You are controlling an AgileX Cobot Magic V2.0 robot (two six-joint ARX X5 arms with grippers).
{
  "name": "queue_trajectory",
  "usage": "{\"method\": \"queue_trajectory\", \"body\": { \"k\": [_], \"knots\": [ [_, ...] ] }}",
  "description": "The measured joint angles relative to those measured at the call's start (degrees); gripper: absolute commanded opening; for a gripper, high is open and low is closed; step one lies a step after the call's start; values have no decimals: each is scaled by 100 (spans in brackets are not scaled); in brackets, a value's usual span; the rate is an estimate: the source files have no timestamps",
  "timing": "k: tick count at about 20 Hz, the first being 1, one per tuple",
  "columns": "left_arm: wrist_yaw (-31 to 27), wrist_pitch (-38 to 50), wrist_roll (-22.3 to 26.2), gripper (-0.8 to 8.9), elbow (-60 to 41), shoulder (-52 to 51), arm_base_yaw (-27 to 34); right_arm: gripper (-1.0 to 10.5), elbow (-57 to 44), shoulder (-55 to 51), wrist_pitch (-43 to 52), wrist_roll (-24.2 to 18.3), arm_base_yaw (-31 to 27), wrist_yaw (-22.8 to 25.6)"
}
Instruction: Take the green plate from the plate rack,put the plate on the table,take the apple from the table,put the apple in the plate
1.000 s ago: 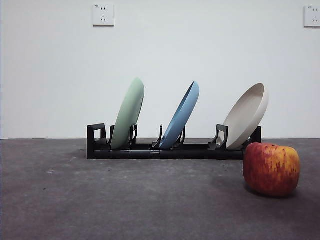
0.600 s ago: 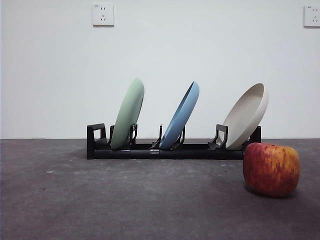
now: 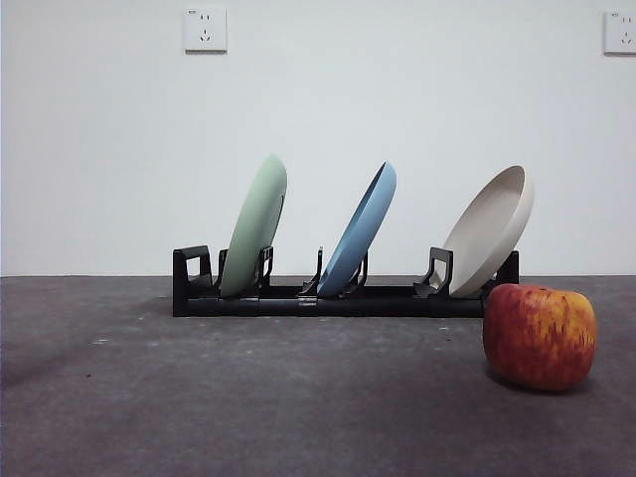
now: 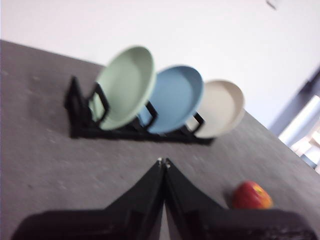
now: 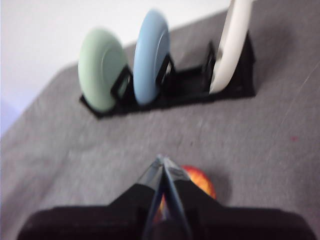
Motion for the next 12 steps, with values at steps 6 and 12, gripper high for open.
{"method": "queue_trajectory", "body": {
  "k": [6, 12],
  "knots": [
    [597, -951, 688, -8, 863, 778, 0, -12, 1322, 973, -1410, -992, 37, -155],
    [1104, -2033, 1655, -8, 1812, 1641, -66, -12, 2374, 1784, -2791, -2024, 177, -247]
  ]
}}
